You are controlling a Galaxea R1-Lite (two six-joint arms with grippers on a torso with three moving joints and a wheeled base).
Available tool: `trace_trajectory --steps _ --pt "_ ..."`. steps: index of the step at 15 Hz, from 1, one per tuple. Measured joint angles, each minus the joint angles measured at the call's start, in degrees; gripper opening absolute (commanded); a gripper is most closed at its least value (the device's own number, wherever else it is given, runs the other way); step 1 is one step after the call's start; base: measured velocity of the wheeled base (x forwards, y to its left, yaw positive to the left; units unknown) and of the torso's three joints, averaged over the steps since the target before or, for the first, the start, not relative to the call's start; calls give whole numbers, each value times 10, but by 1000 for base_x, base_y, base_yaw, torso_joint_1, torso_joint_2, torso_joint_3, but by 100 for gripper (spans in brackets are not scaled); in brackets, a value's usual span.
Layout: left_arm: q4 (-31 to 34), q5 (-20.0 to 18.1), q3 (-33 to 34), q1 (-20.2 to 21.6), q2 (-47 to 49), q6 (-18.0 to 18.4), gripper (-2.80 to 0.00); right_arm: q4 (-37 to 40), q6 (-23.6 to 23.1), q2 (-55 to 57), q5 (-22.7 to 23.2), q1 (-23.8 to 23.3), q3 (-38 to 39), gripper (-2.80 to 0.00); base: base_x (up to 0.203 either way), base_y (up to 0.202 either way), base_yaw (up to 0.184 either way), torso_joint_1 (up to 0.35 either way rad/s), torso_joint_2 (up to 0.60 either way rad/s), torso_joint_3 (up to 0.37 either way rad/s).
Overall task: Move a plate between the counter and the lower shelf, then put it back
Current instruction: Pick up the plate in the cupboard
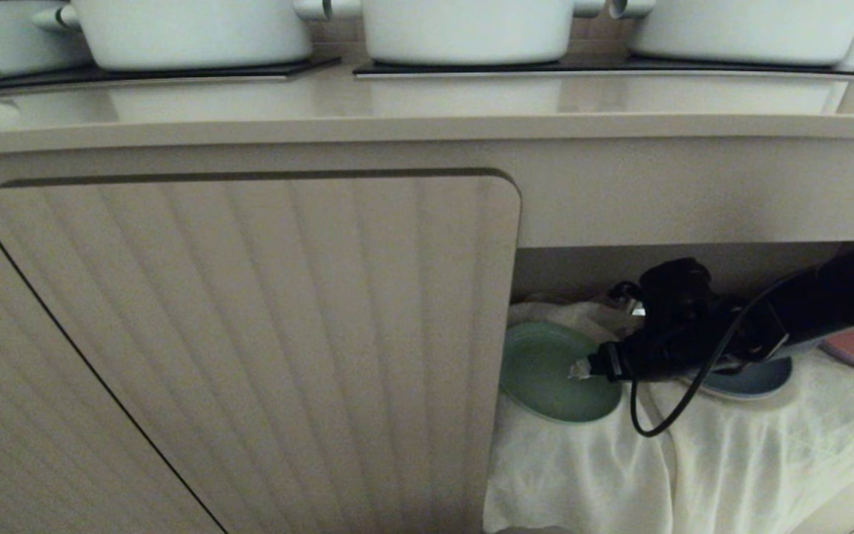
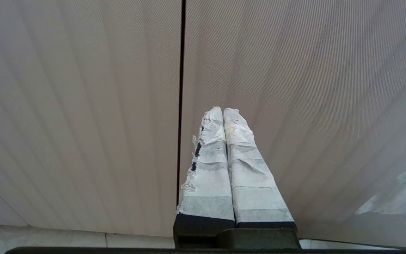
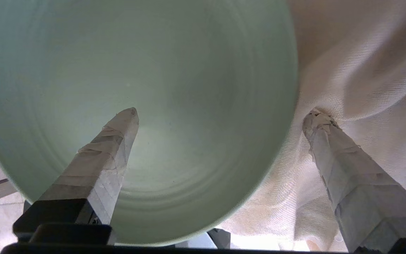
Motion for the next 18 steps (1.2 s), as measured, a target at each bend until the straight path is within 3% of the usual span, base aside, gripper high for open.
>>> trace_trajectory --steps 18 --pt "0 0 0 0 0 0 -280 -1 -1 27 -7 -5 -31 0 0 0 0 0 0 0"
